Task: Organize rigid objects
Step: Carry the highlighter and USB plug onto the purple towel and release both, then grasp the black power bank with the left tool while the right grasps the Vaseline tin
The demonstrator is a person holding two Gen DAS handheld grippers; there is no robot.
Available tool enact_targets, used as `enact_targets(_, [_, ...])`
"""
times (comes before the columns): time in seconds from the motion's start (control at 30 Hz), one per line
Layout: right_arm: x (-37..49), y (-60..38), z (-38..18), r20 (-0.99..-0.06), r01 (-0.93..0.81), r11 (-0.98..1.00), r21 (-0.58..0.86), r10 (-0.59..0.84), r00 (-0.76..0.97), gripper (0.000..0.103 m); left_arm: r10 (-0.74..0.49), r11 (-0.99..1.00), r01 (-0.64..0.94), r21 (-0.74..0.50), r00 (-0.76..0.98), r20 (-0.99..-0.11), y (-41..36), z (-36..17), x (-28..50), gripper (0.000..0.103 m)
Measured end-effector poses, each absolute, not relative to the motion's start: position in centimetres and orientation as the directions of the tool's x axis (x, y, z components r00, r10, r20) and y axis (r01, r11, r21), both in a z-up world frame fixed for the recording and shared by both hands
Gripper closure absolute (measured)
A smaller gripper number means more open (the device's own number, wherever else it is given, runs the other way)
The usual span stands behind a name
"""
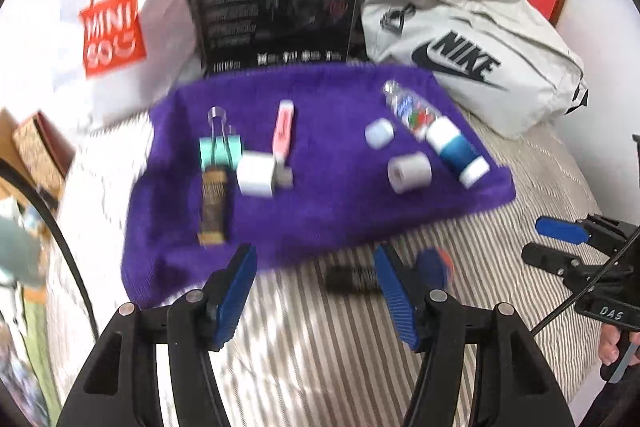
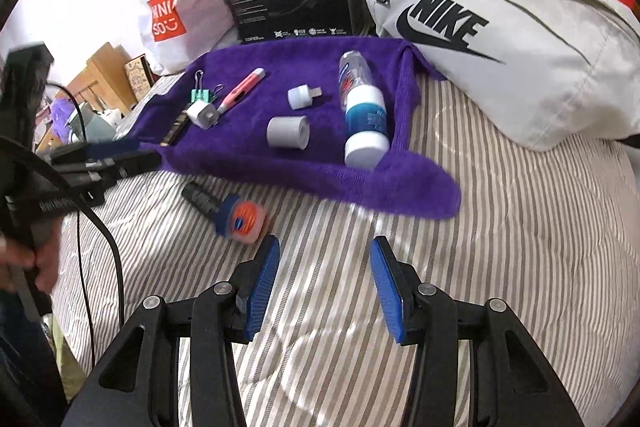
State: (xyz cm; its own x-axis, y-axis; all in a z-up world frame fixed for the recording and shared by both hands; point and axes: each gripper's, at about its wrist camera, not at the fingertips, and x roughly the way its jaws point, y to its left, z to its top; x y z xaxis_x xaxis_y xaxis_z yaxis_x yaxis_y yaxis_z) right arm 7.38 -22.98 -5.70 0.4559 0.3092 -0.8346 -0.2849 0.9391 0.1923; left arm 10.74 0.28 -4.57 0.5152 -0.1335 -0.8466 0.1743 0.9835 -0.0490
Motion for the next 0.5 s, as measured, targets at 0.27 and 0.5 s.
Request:
enact_targets(0.27, [5.0,-23.0,-6.3,-0.859,-0.316,0.933,0.172,0.299,0.416,0.056,-0.107,0.994,0.082,-0.076,0.499,-0.860,-1.4,-7.6,11.0,0.043])
enact_targets(0.5, [3.5,-23.8,-6.8,-0.862,-0.300,0.935,0.189,0.305,0.406,0.056,-0.070,0.998,0.038,-0.060,0.471,-0.879,-3.8,-9.7,12.0,0.043])
